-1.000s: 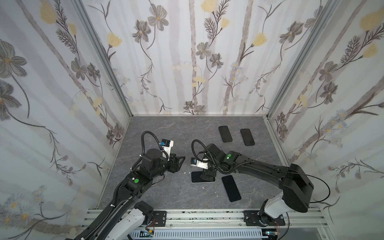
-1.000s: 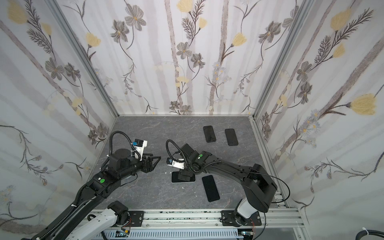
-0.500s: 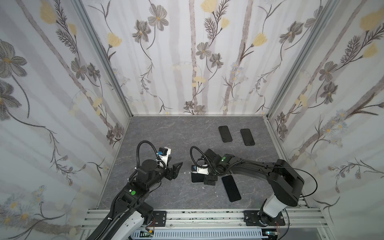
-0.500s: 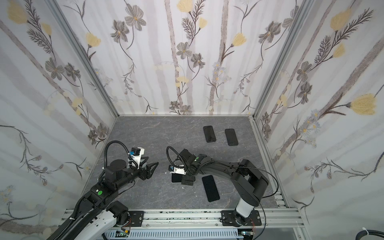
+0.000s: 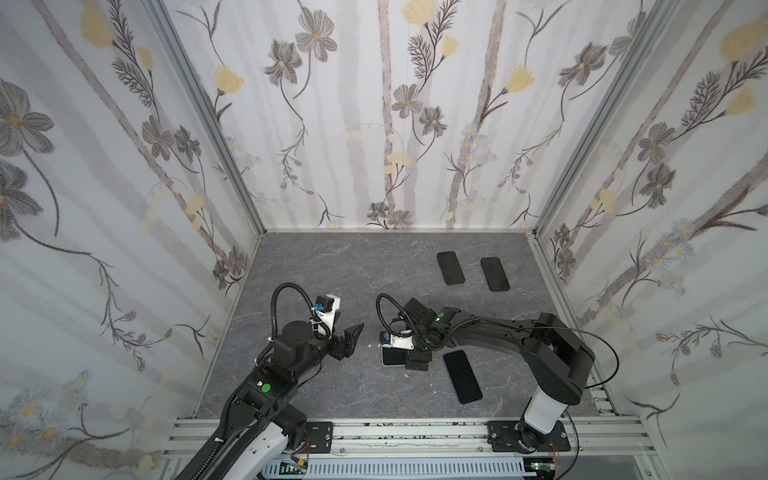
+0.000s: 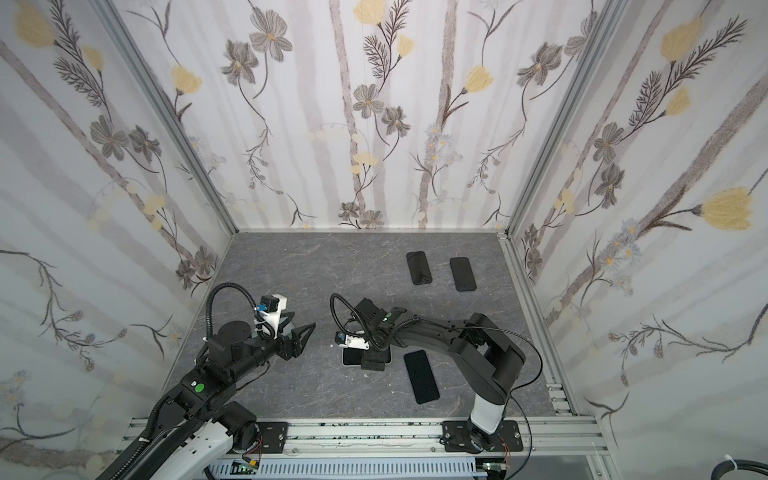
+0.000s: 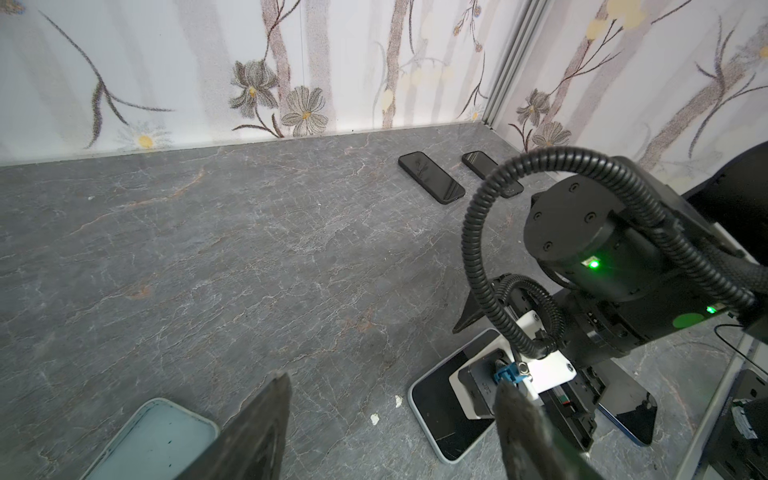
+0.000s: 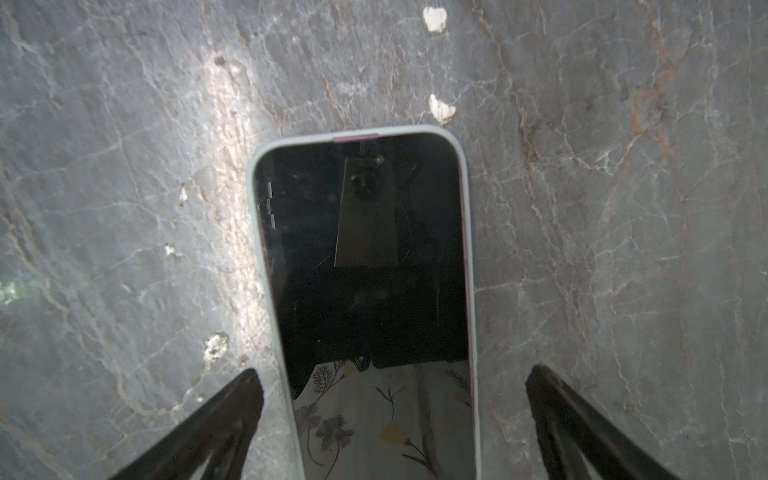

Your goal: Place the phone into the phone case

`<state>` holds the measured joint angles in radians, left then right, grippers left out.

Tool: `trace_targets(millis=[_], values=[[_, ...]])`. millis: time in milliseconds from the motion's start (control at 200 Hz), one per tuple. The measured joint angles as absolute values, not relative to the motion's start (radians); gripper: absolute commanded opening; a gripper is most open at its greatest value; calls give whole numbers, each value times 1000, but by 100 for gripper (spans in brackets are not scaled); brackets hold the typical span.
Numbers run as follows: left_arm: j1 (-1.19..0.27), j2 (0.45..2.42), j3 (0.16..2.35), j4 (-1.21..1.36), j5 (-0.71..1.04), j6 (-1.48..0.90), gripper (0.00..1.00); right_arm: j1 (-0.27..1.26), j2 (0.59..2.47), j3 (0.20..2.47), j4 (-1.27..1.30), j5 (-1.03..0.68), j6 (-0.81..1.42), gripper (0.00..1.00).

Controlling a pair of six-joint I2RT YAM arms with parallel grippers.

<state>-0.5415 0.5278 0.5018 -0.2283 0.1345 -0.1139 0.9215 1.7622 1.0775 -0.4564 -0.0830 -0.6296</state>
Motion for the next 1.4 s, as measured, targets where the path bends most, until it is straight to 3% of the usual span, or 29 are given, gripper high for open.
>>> trace_targets(millis=[295, 849, 1159, 1399], values=[[-542, 526, 497, -228, 135, -112, 77, 921, 1819, 1111, -483, -99, -648, 100], [-542, 525, 497, -228, 131, -112, 77, 860, 1830, 1129, -506, -72, -596, 83], [-542, 529, 491, -220, 131, -112, 78, 776, 1832, 1165, -533, -69, -549, 82], [-542, 528, 491, -215, 122, -112, 78, 724, 1935, 1287, -537, -53, -461, 82]])
